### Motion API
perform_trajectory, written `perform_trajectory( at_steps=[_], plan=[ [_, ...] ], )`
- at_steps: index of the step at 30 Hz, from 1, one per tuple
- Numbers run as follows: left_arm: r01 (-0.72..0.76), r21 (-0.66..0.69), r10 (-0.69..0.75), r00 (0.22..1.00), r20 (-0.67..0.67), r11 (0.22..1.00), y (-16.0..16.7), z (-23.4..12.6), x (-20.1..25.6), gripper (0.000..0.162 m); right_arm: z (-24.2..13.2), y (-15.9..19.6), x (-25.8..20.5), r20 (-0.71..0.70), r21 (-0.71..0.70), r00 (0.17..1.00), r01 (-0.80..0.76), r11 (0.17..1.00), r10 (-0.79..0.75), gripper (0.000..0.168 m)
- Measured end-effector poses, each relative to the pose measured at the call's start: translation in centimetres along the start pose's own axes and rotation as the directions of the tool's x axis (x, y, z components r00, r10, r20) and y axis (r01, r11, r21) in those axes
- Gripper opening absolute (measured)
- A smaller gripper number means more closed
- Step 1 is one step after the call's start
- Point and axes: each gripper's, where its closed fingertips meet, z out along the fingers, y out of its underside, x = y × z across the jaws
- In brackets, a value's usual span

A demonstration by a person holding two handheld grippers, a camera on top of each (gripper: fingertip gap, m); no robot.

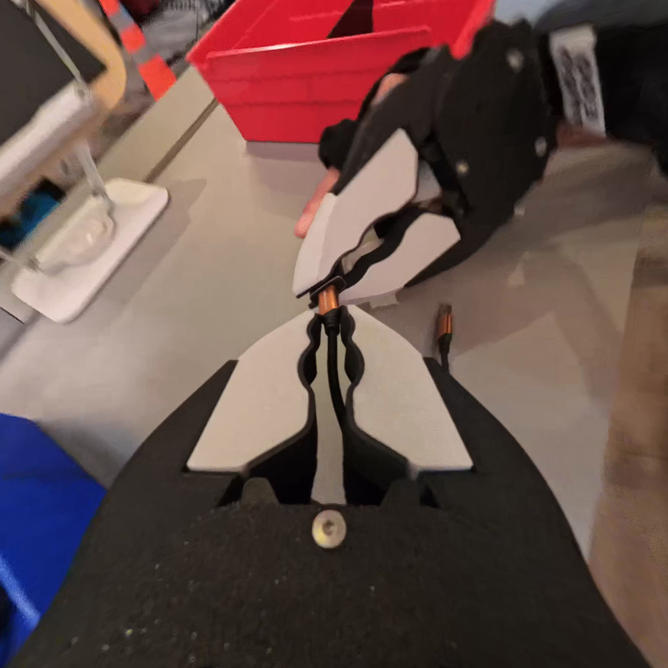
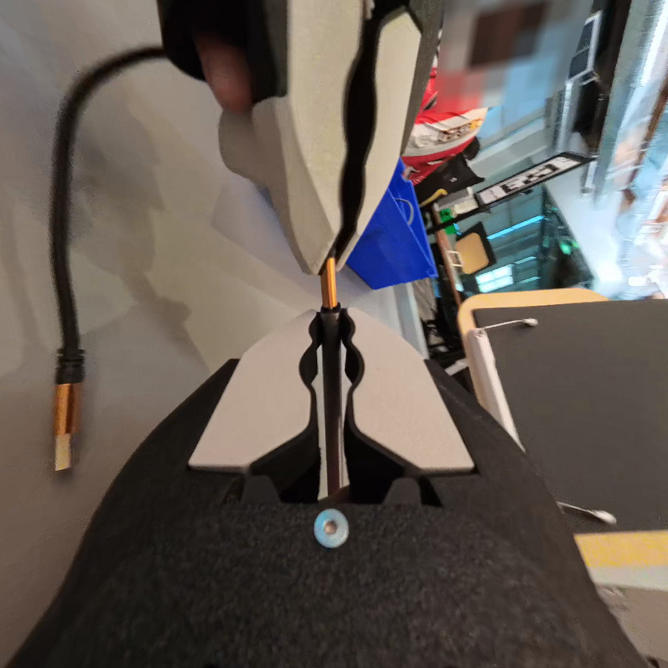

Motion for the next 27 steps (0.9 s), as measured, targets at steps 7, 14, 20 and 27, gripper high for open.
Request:
perform_trajectory(
  at_steps=[7, 14, 20, 27],
  plan=[
    [-0.326, -0.025, 0.327, 0.944, 0.042, 0.945, 0.7, -0.3, 0.6, 0.011, -0.9, -0.8, -1.8, 0.275, -0.002, 0.933, -0.24, 0.971, 0.231, 0.031],
    [-0.504, -0.073, 0.508, 0.859, 0.063, 0.861, 0.7, -0.7, 1.2, 0.011, -0.5, -0.7, -2.9, 0.433, -0.103, 0.881, -0.164, 0.981, 0.192, 0.025],
    [-0.459, -0.086, 0.466, 0.88, 0.094, 0.884, 1.0, -0.8, 1.1, 0.011, -0.2, -0.2, -2.8, 0.356, -0.091, 0.933, -0.019, 0.996, 0.05, 0.023],
    [-0.406, -0.046, 0.409, 0.907, 0.097, 0.913, 0.4, -2.1, 1.0, 0.01, -0.4, -1.5, -2.1, 0.319, -0.041, 0.946, -0.048, 0.998, 0.059, 0.023]
  ],
)
